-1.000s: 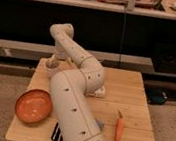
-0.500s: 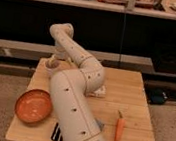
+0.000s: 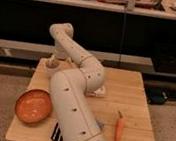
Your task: Pick up the ceramic cup
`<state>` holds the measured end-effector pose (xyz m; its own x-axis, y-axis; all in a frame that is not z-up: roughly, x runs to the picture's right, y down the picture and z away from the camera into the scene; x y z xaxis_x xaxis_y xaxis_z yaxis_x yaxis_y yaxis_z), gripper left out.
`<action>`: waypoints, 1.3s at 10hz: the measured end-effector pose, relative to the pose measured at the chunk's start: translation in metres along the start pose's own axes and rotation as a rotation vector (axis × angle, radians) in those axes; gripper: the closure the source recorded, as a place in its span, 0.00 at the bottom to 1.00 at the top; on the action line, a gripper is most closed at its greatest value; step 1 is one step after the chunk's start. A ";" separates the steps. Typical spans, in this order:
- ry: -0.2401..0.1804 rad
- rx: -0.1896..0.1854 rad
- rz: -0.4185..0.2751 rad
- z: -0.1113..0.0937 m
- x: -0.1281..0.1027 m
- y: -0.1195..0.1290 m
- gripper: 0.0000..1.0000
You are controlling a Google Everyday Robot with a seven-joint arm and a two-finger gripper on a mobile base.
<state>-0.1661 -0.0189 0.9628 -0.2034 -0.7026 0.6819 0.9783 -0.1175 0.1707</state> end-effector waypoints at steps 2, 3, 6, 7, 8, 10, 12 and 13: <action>0.001 -0.001 -0.003 0.000 0.000 0.000 0.20; 0.001 -0.002 -0.004 0.000 0.000 0.000 0.20; 0.001 -0.007 -0.009 -0.001 0.000 0.001 0.20; 0.001 -0.011 -0.014 -0.001 0.000 0.002 0.20; 0.001 -0.011 -0.014 -0.002 0.000 0.002 0.20; 0.001 -0.012 -0.016 -0.002 0.000 0.002 0.20; 0.001 -0.015 -0.019 -0.002 0.000 0.002 0.20; 0.000 -0.016 -0.021 -0.002 -0.001 0.002 0.20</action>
<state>-0.1634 -0.0203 0.9611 -0.2237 -0.7000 0.6782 0.9743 -0.1433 0.1735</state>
